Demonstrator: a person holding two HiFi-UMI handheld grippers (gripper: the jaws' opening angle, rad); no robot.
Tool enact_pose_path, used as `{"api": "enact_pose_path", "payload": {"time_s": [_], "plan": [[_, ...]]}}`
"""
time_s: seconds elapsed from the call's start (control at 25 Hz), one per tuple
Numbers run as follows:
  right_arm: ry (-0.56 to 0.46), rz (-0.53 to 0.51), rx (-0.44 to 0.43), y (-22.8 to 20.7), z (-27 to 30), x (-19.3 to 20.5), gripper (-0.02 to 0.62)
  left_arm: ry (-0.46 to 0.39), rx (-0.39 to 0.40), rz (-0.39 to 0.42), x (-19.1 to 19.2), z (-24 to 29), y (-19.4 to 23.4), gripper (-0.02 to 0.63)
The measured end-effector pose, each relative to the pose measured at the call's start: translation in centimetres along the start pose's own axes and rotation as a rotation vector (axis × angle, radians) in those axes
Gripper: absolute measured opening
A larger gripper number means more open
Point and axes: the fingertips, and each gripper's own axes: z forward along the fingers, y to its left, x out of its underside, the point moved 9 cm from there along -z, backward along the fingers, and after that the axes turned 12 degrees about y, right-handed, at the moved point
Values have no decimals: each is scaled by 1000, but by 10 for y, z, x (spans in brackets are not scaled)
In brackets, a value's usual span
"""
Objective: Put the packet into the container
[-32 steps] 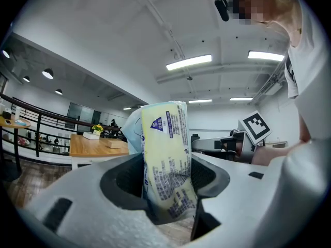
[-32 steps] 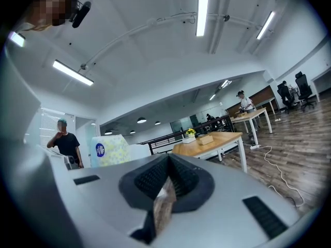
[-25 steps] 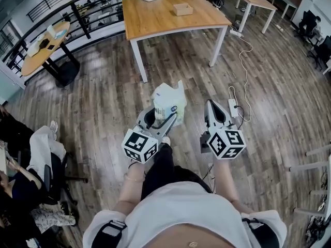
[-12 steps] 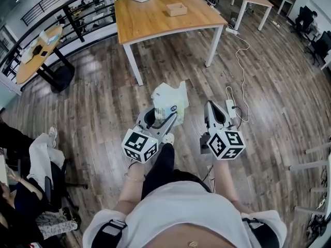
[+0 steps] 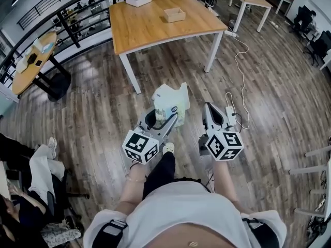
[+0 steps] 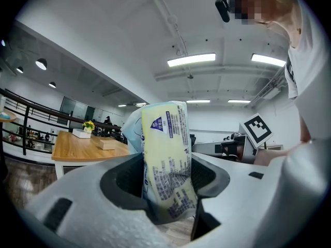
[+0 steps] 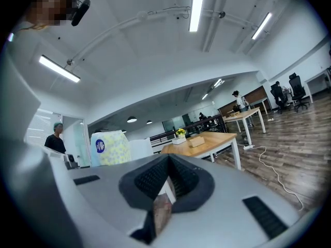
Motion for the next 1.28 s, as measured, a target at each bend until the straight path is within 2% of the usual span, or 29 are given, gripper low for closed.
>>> {"api": "enact_pose_path", "payload": {"time_s": [0.84, 1.08, 1.28], "plan": [[-9, 16, 2, -22, 175, -60, 12, -4, 3, 26, -45, 87, 155, 233], [-6, 18, -10, -22, 214, -69, 12, -3, 2, 26, -51, 101, 187, 233], [-7, 22, 2, -25, 225, -70, 12, -9, 5, 24, -51, 105, 200, 233]]}}
